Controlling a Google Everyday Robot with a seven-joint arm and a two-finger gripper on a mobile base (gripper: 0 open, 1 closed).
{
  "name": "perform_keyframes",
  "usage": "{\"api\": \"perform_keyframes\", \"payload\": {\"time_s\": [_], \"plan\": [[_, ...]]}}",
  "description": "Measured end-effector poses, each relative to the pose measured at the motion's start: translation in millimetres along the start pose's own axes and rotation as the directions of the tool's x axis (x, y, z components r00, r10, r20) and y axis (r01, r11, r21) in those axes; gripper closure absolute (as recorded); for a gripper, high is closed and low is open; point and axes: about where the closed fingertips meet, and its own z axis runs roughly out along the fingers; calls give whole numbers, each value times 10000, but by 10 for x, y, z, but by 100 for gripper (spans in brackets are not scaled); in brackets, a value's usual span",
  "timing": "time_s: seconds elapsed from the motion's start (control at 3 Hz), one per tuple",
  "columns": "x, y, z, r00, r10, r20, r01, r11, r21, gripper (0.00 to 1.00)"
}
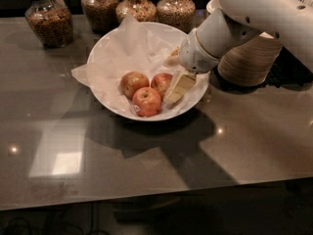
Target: Pick apple from white bowl
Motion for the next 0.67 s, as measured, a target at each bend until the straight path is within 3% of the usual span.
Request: {"api": "perform_keyframes", "payload": {"time_s": [0.67], "plan": [[49,22,84,10000,19,-65,-20,9999,-159,32]]}}
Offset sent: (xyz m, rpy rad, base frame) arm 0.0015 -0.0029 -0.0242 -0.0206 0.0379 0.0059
